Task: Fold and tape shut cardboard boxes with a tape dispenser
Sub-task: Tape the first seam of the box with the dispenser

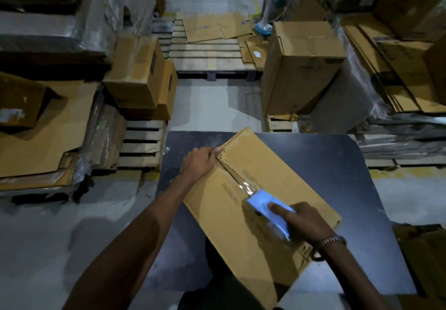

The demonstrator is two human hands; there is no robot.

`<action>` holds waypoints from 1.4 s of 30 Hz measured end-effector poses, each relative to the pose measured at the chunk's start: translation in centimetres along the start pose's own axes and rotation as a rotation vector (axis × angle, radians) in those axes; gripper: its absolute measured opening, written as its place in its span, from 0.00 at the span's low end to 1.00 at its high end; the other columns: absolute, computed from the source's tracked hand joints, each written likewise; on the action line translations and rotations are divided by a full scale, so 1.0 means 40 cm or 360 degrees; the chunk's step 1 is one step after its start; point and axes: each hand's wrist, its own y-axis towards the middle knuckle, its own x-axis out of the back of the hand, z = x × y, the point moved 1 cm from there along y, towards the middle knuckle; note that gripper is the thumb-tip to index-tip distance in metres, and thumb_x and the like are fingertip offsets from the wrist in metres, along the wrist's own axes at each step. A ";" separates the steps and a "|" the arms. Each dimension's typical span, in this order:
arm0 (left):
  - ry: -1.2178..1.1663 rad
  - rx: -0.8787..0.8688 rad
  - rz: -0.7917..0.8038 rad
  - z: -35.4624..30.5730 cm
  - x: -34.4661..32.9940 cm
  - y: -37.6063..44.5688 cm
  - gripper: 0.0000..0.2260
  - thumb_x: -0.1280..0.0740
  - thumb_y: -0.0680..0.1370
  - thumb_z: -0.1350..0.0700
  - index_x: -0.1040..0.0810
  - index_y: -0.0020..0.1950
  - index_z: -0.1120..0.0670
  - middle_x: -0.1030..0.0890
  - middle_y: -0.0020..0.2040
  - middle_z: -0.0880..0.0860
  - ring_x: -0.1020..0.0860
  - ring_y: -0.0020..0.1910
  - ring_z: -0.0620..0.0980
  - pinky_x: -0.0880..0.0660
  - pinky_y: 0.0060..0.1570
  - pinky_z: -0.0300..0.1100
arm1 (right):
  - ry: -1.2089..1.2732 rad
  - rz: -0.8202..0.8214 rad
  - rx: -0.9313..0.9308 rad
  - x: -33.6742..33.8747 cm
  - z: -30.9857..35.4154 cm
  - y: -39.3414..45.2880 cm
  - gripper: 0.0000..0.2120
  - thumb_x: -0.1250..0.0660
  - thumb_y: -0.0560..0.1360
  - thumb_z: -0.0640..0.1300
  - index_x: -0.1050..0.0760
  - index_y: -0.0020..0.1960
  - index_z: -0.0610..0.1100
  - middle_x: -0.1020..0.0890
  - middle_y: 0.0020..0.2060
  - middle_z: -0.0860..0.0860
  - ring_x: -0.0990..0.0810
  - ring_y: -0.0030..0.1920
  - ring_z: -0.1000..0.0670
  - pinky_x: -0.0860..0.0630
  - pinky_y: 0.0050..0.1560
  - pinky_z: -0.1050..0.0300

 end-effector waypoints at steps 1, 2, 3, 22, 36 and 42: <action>0.0033 0.0000 0.0004 -0.005 -0.001 0.002 0.22 0.48 0.87 0.38 0.17 0.65 0.45 0.14 0.54 0.55 0.16 0.55 0.59 0.23 0.56 0.54 | -0.0011 0.0001 0.0023 -0.005 -0.007 0.007 0.29 0.30 0.75 0.68 0.31 0.33 0.44 0.26 0.30 0.48 0.28 0.32 0.48 0.36 0.35 0.53; 0.0075 0.0010 0.0027 -0.020 -0.001 -0.001 0.22 0.48 0.87 0.39 0.18 0.65 0.46 0.14 0.54 0.54 0.16 0.56 0.58 0.24 0.57 0.55 | -0.0056 0.0003 0.0046 -0.012 -0.007 0.023 0.28 0.31 0.76 0.67 0.28 0.35 0.43 0.23 0.32 0.48 0.24 0.36 0.47 0.34 0.36 0.53; 0.0135 0.0022 0.0040 -0.034 -0.003 -0.008 0.23 0.49 0.88 0.39 0.18 0.65 0.47 0.15 0.54 0.54 0.17 0.57 0.58 0.24 0.58 0.54 | -0.0099 0.0014 0.0055 -0.020 0.001 0.037 0.28 0.32 0.76 0.67 0.25 0.37 0.42 0.20 0.34 0.48 0.21 0.39 0.46 0.31 0.38 0.53; 0.0566 0.0151 -0.0211 -0.145 -0.154 -0.034 0.35 0.62 0.87 0.39 0.53 0.86 0.62 0.48 0.86 0.59 0.52 0.86 0.56 0.57 0.83 0.58 | 0.0036 0.0055 0.0033 0.030 -0.228 -0.064 0.31 0.30 0.76 0.65 0.37 0.26 0.48 0.34 0.17 0.53 0.32 0.22 0.55 0.39 0.26 0.59; 0.0496 0.0285 -0.0226 -0.256 -0.229 -0.150 0.41 0.65 0.83 0.31 0.56 0.86 0.61 0.52 0.86 0.60 0.54 0.86 0.56 0.57 0.83 0.59 | 0.0087 0.0059 0.0104 0.025 -0.303 -0.091 0.28 0.35 0.73 0.69 0.31 0.27 0.47 0.27 0.21 0.53 0.23 0.29 0.50 0.33 0.30 0.55; 0.0484 0.0280 -0.0249 -0.247 -0.235 -0.135 0.42 0.66 0.82 0.30 0.58 0.86 0.59 0.53 0.87 0.59 0.55 0.86 0.56 0.58 0.83 0.59 | 0.0148 -0.0128 0.0203 -0.004 -0.459 -0.159 0.34 0.38 0.70 0.75 0.31 0.29 0.43 0.28 0.22 0.52 0.26 0.25 0.55 0.31 0.31 0.55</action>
